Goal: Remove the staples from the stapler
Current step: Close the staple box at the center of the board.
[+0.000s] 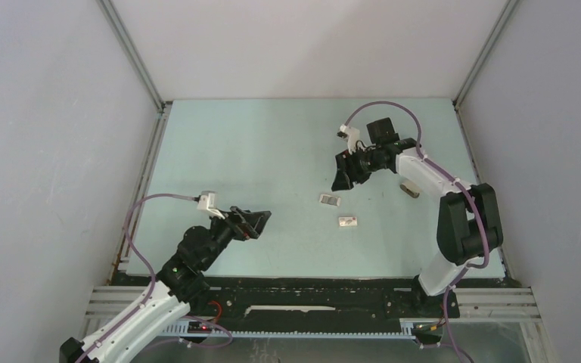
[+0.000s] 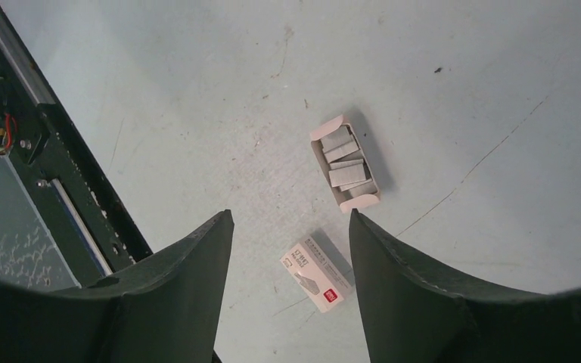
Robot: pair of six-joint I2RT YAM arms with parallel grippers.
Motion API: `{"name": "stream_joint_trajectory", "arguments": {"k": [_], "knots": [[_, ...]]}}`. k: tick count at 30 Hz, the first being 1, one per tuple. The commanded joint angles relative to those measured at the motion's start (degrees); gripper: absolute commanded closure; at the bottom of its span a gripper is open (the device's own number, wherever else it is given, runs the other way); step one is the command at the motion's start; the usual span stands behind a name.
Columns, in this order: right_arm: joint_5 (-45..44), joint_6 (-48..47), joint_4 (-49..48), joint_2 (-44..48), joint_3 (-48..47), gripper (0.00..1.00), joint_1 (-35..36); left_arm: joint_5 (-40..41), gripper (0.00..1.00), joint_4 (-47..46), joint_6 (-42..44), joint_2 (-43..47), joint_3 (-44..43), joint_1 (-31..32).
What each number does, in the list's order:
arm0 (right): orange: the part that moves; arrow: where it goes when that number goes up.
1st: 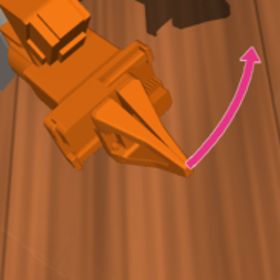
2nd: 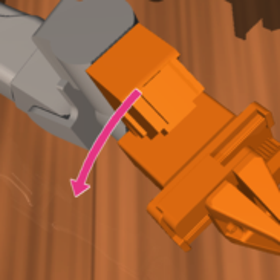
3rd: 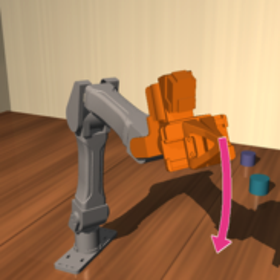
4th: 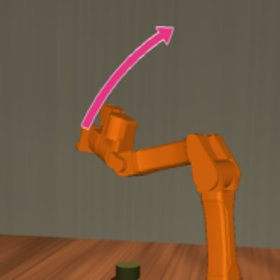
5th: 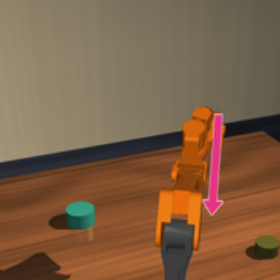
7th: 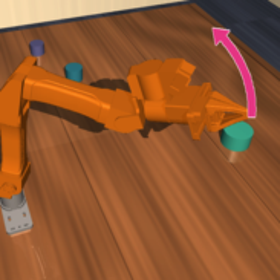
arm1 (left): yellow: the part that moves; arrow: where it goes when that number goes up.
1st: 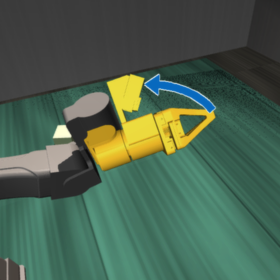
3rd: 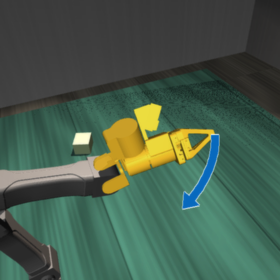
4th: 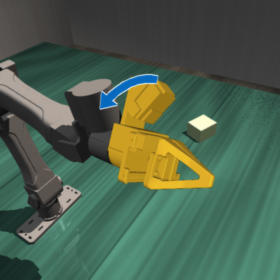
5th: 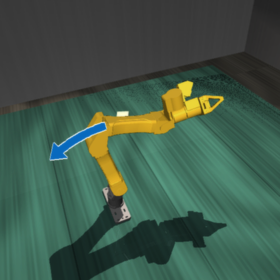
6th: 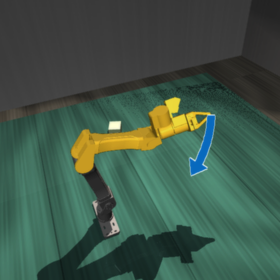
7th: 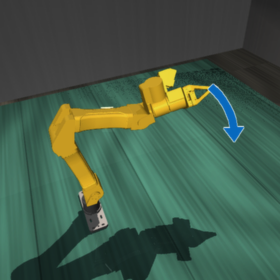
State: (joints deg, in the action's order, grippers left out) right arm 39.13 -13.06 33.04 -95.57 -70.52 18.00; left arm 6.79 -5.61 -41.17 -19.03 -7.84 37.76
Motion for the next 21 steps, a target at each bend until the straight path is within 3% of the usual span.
{"name": "stream_joint_trajectory", "arguments": {"k": [1,4,12,14,16,21], "knots": [[-2.05,1.11,-2.43,-1.19,0.01,0.34,0.39,-0.96,0.0,-2.79,-0.67,-0.45,1.16,-0.2],[-3.09,-2.77,-0.76,-1.12,-0.79,0.33,0.94,-1.03,0.0,-2.66,-0.62,-0.15,1.17,-0.16],[-2.39,-29.86,13.89,-1.89,-7.54,0.21,5.11,-0.9,0.0,-1.0,0.5,0.34,0.72,-0.19],[-3.94,-34.67,14.11,-1.97,-7.75,0.17,6.41,-0.69,0.0,-0.34,0.69,0.81,0.55,-0.14],[-5.11,-39.38,12.94,-2.23,-7.48,0.01,7.38,-0.11,0.0,0.6,0.81,1.36,0.65,-0.21],[-7.37,-44.32,6.78,-4.16,-7.66,0.0,8.09,2.58,0.0,5.04,2.27,3.02,-0.06,-0.21]]}}
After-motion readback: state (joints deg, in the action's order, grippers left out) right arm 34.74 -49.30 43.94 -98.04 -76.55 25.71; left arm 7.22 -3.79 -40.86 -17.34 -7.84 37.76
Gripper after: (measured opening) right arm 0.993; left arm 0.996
